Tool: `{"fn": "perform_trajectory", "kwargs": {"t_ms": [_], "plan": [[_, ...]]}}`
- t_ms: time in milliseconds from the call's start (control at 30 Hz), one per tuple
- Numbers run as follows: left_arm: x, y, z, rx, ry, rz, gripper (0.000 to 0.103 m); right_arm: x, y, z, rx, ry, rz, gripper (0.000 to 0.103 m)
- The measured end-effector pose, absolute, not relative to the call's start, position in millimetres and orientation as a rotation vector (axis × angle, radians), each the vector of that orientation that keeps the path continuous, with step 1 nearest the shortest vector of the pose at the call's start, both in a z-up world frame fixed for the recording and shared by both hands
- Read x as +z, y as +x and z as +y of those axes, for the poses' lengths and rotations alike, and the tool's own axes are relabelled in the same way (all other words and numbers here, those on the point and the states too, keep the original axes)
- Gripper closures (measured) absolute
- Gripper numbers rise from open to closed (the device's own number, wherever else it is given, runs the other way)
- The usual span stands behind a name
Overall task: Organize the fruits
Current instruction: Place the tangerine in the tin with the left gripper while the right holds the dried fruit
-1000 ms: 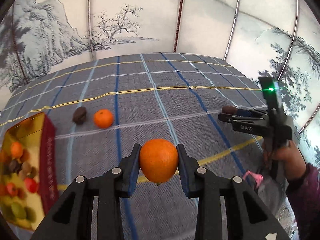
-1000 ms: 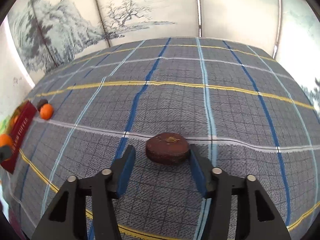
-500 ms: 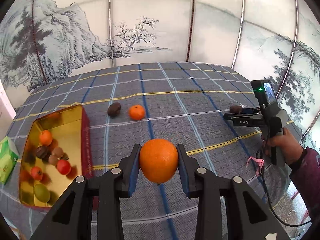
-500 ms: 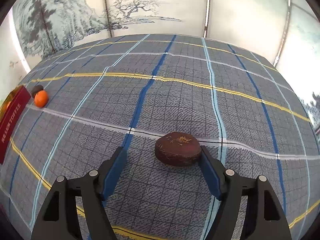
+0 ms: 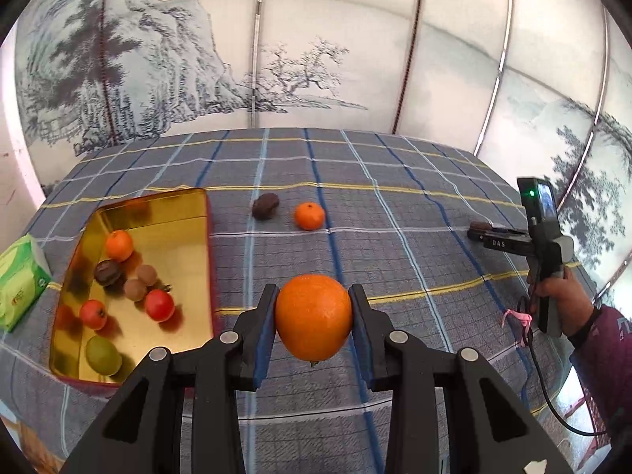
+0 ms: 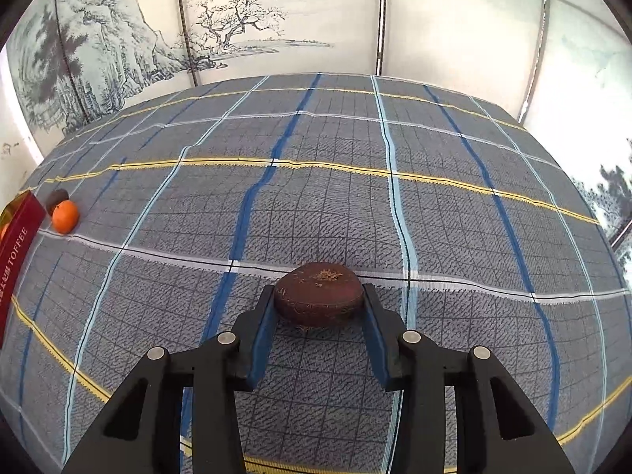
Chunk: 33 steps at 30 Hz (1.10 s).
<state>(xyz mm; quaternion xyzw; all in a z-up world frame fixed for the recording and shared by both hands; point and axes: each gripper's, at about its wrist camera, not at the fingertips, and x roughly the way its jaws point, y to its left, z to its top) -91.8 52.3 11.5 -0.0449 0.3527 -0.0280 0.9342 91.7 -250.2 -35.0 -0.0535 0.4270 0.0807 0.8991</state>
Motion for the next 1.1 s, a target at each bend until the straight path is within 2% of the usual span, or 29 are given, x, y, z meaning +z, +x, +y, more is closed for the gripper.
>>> {"fn": "perform_trajectory", "kwargs": {"t_ms": [567, 1100], "plan": [[10.7, -118.0, 162.4, 0.165, -0.174, 0.708, 0.072, -34.7, 90.4, -247.2, 0.158, -0.125, 0.884, 0.06], [1.1, -12.4, 185.4, 0.191, -0.081, 0.783, 0.072, -34.5, 90.6, -248.4, 0.158, -0.125, 0.884, 0.06]]}}
